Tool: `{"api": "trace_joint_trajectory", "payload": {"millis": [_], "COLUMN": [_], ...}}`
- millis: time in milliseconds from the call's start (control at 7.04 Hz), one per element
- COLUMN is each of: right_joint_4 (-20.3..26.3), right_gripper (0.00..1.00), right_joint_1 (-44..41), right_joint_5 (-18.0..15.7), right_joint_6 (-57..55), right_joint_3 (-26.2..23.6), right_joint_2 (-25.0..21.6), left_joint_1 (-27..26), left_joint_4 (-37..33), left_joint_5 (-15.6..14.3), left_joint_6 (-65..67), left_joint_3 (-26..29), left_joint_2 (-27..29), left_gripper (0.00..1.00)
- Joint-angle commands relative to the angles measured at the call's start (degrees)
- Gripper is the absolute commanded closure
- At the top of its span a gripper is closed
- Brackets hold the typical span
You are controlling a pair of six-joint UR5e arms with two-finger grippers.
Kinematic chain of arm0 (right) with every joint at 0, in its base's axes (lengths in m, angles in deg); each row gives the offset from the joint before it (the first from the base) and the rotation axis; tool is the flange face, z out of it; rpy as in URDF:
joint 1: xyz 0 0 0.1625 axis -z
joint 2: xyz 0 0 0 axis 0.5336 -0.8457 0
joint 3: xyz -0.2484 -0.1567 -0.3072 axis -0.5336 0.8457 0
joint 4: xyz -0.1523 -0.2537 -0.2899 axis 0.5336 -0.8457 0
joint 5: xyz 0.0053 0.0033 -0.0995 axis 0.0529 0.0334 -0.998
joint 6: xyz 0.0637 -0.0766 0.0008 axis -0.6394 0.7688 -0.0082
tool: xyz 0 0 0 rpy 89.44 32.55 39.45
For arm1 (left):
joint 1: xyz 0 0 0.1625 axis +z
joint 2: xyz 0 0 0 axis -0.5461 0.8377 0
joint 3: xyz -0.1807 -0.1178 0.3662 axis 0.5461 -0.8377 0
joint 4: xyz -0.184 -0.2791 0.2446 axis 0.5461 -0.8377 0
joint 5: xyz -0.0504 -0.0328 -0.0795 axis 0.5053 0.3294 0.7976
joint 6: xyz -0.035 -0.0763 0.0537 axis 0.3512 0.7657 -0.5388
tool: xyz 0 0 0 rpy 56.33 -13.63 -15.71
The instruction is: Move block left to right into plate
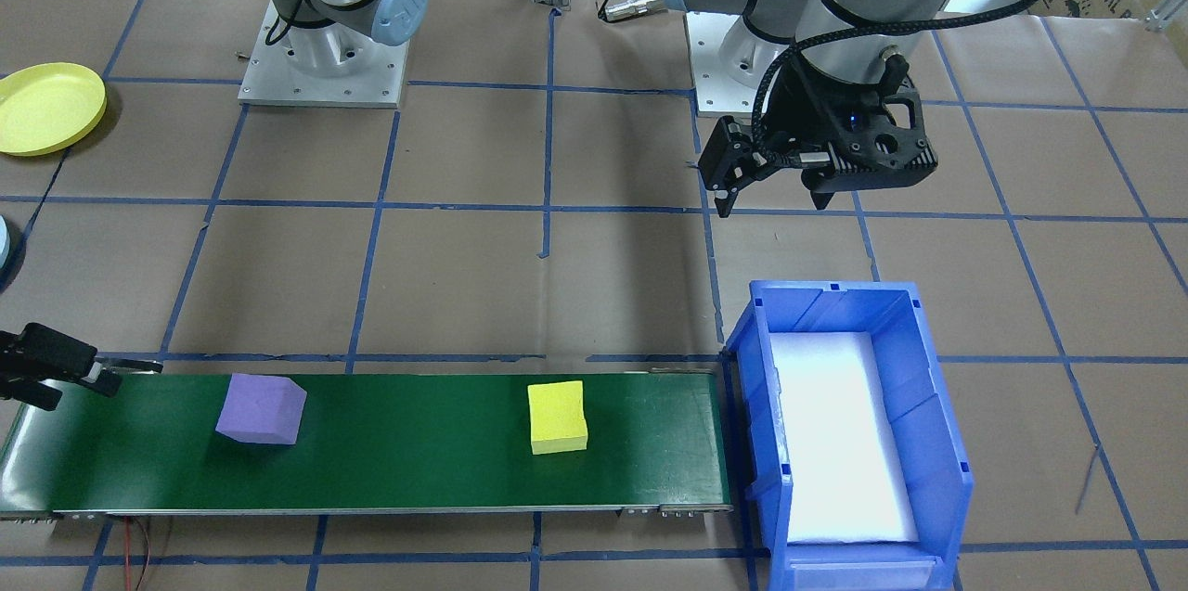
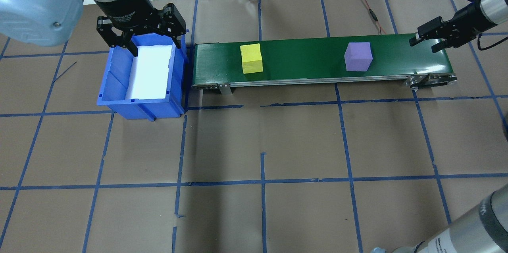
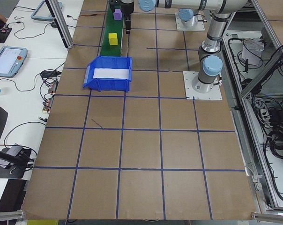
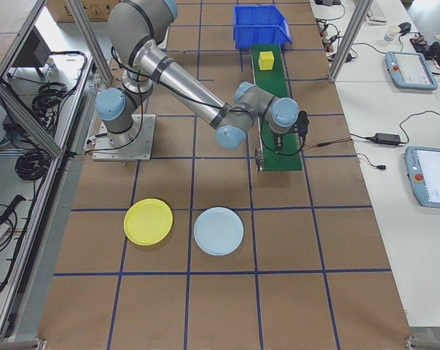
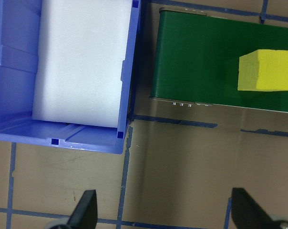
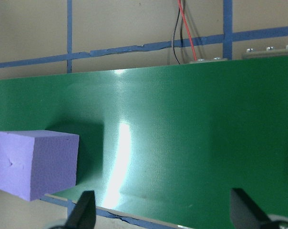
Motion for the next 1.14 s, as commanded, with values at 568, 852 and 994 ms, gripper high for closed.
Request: {"api": "trace_joint_trajectory", "payload": {"millis": [568,852,994], "right_joint_4": [-4.0,-3.9,-2.8], "right_gripper": [0.0,0.0,0.0], "right_joint_1": [0.0,-0.1,-0.3], "right_joint_5": [0.1,-0.4,-0.6], "right_joint_6": [-0.1,-3.7,-4.9], "right_joint_3": [0.1,0.0,-0.5], "right_joint_2": [0.6,0.6,0.3], "left_joint_1": [0.0,-0.1,0.0], "left_joint_4": [0.2,0.2,0.2], "left_joint_5": [0.1,0.1,0.1], "left_joint_6": [-0.2,-0.2,-0.8], "left_joint_3": [-0.5,-0.5,-0.5], "left_joint_2": [0.0,0.0,0.0], "left_gripper": [0.0,0.0,0.0]}}
